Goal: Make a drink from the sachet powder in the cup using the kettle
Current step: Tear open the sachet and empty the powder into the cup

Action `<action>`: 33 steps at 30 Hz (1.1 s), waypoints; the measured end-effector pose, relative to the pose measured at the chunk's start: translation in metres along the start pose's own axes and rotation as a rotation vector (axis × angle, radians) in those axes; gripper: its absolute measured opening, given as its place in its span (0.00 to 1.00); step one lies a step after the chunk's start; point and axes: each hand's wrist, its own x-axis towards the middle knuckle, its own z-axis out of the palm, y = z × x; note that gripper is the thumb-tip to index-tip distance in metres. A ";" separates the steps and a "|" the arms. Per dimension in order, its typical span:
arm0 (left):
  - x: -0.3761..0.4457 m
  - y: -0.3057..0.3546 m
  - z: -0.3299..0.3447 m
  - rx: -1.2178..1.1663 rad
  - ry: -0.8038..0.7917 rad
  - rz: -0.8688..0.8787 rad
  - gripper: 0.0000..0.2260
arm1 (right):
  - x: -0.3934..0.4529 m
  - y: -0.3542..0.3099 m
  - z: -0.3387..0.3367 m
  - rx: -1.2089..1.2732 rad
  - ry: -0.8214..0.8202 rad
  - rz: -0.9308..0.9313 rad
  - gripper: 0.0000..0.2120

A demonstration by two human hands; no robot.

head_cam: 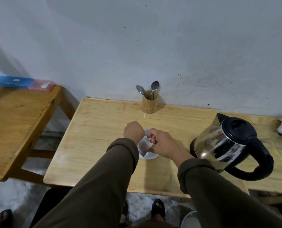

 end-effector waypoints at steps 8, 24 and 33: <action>0.005 0.000 -0.006 0.037 -0.035 -0.036 0.08 | 0.000 0.006 0.008 -0.150 0.030 -0.073 0.22; -0.006 -0.010 -0.046 -0.631 -0.305 -0.252 0.18 | 0.003 0.002 -0.001 0.177 0.290 0.127 0.07; -0.002 -0.034 -0.033 -0.632 -0.222 0.055 0.18 | 0.002 -0.003 -0.008 0.311 0.349 0.213 0.12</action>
